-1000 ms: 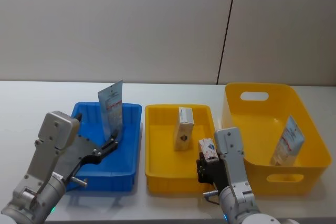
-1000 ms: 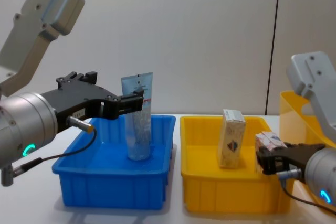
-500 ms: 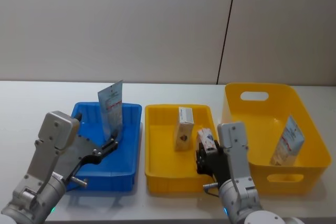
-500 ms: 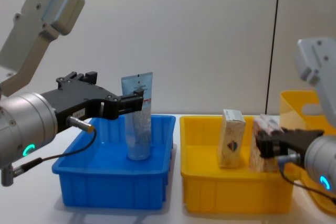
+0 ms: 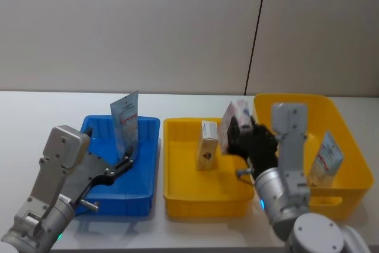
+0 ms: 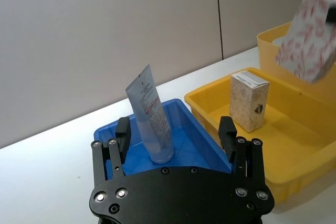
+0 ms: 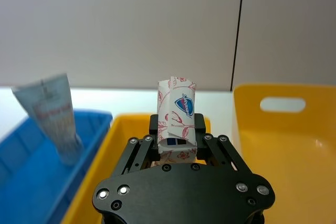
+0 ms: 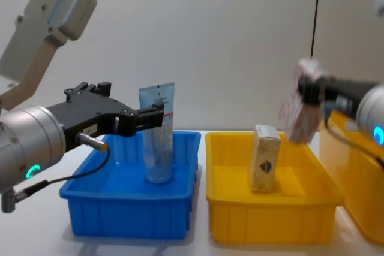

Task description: Bimanual collaborative sorting of washing and personal care products

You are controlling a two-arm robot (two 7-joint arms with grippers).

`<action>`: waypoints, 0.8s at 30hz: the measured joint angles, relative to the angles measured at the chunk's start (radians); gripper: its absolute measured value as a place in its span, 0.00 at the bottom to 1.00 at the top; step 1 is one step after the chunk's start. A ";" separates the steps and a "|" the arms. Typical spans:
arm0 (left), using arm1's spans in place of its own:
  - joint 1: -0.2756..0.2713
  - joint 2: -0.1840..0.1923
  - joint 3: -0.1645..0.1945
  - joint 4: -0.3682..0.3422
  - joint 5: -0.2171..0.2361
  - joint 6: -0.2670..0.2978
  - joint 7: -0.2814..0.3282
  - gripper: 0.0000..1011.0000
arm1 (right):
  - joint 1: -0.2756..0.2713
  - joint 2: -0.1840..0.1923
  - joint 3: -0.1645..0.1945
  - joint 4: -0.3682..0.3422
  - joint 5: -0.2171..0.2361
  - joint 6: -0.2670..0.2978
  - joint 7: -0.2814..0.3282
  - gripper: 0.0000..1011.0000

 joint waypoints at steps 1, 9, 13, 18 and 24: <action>0.000 0.000 0.000 0.000 0.000 0.000 0.000 0.99 | 0.006 -0.005 0.010 -0.013 0.013 -0.008 0.005 0.32; 0.000 0.000 0.000 0.000 0.000 0.000 0.000 0.99 | 0.042 -0.029 0.069 -0.076 0.070 -0.034 0.010 0.32; 0.000 0.000 0.000 0.000 0.000 0.000 0.000 0.99 | 0.057 -0.034 0.103 -0.106 0.086 -0.038 0.002 0.32; 0.000 0.000 0.000 0.000 0.000 0.000 0.000 0.99 | 0.064 -0.031 0.143 -0.140 0.092 -0.023 -0.014 0.32; 0.000 0.000 0.000 0.000 0.000 0.000 0.000 0.99 | 0.060 -0.014 0.171 -0.170 0.085 0.024 -0.022 0.32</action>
